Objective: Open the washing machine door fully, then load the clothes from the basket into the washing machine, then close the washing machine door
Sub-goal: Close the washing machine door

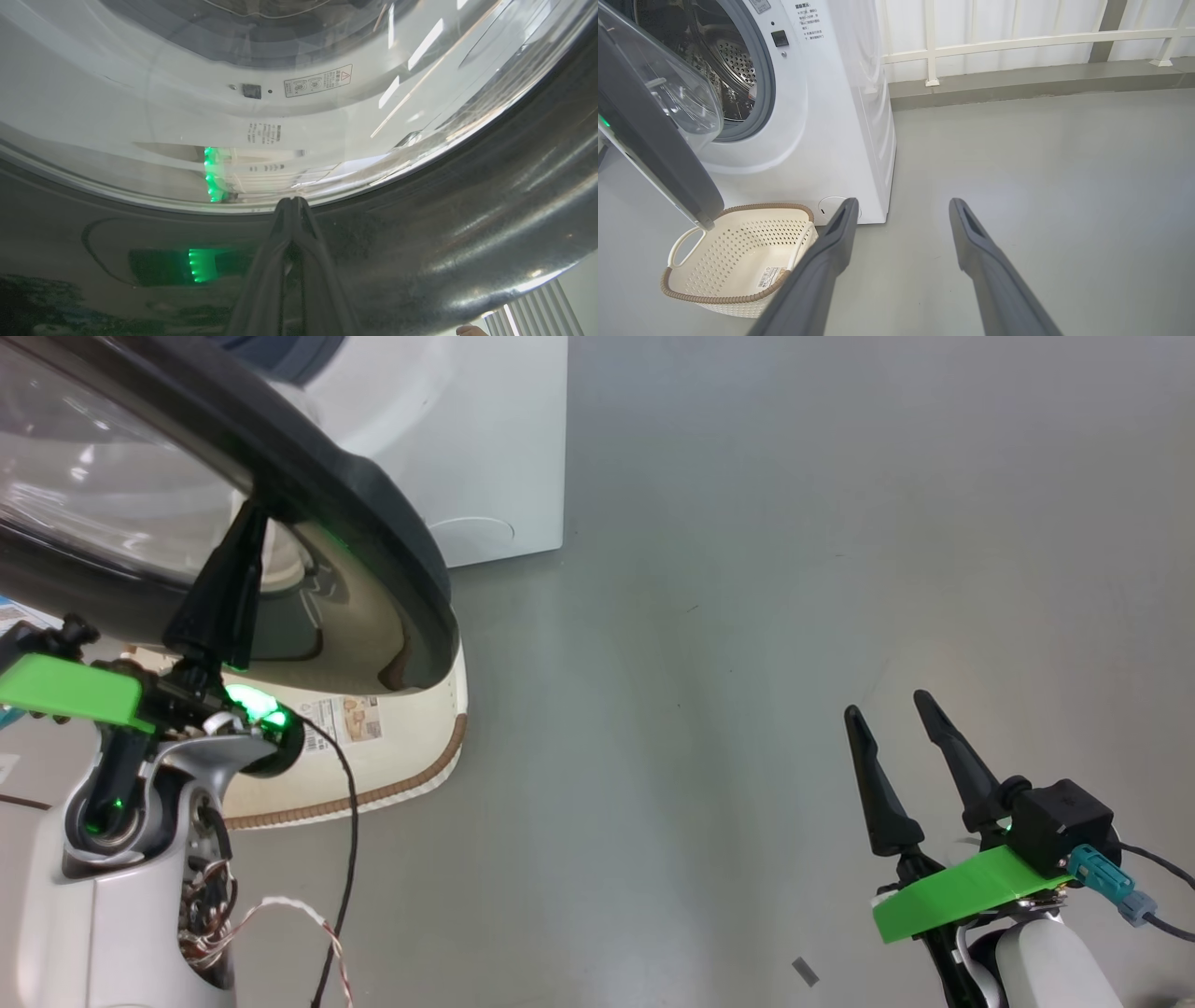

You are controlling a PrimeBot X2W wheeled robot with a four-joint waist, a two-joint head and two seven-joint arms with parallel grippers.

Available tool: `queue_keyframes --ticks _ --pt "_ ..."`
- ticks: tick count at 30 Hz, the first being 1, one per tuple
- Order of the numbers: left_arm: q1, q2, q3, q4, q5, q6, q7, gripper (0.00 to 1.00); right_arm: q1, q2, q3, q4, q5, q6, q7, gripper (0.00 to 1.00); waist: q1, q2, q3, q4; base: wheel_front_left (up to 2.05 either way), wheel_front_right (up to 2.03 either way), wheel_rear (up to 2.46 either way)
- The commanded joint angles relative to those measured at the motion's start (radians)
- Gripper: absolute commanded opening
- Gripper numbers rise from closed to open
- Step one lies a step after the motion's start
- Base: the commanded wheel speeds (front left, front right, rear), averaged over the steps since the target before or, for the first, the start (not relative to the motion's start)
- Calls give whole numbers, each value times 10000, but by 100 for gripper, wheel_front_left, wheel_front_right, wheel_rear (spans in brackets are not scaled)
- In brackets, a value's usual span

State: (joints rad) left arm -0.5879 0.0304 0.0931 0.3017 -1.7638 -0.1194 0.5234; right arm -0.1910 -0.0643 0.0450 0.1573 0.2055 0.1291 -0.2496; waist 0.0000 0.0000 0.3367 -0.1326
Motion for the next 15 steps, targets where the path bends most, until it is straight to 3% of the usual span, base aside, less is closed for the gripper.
queue_keyframes --ticks 1,15 --pt "-277 199 205 -233 113 -111 13 0 -135 28 208 -226 174 16 -122 100 0 0 -42 7 0 0 0" --pt "1553 199 397 -822 -9 -112 -497 0 194 46 106 1 173 16 -122 100 0 0 -1205 492 0 0 0"
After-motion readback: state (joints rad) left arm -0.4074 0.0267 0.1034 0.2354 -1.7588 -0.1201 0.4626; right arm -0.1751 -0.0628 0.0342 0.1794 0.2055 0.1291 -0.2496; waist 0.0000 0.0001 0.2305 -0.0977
